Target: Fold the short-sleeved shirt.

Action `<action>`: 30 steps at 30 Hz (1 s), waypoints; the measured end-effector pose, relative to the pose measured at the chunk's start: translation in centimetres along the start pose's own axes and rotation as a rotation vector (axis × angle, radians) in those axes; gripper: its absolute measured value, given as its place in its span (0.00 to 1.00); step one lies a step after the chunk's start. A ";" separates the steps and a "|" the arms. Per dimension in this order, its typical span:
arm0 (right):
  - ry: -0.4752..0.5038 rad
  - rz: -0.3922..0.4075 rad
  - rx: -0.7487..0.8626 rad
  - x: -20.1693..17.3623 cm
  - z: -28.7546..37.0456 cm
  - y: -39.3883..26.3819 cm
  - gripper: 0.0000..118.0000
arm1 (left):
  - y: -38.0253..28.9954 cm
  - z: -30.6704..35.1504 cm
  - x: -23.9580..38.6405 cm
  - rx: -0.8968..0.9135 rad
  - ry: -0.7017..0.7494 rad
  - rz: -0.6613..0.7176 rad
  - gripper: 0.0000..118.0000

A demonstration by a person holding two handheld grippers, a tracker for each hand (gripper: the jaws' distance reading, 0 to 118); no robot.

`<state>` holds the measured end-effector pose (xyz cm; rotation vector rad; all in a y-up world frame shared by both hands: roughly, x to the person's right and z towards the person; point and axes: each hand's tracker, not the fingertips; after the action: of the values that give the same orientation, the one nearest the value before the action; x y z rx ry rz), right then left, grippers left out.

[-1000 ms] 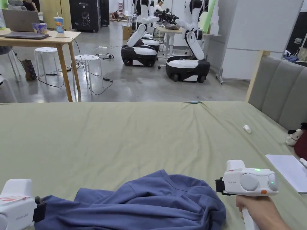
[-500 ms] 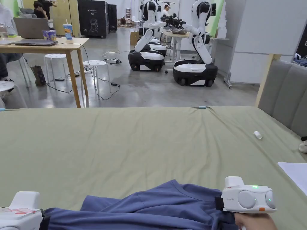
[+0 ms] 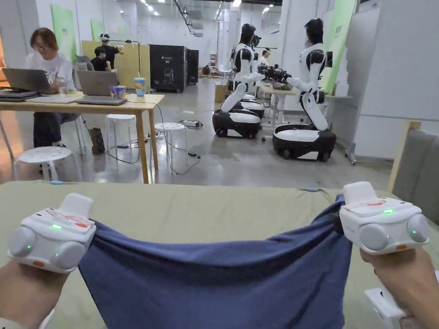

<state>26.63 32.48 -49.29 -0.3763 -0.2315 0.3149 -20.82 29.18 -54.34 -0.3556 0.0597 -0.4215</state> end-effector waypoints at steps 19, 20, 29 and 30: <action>-0.170 0.041 0.228 5.0 -0.4 16.2 0.05 | 16.0 -3.1 -8.1 0.182 0.171 0.020 0.00; -0.168 0.039 0.224 4.8 -0.9 15.7 0.05 | 15.6 -3.6 -7.8 0.180 0.173 0.016 0.00; -0.142 0.019 0.075 0.9 -6.9 4.7 0.05 | 6.6 -8.6 -3.6 0.030 0.101 0.048 0.00; -0.142 0.027 0.070 0.6 -6.8 3.9 0.05 | 5.9 -8.6 -3.5 0.028 0.096 0.046 0.00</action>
<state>28.10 33.95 -56.86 -0.2884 -0.3536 0.3755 -22.78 32.85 -64.50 -0.3053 0.1549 -0.3935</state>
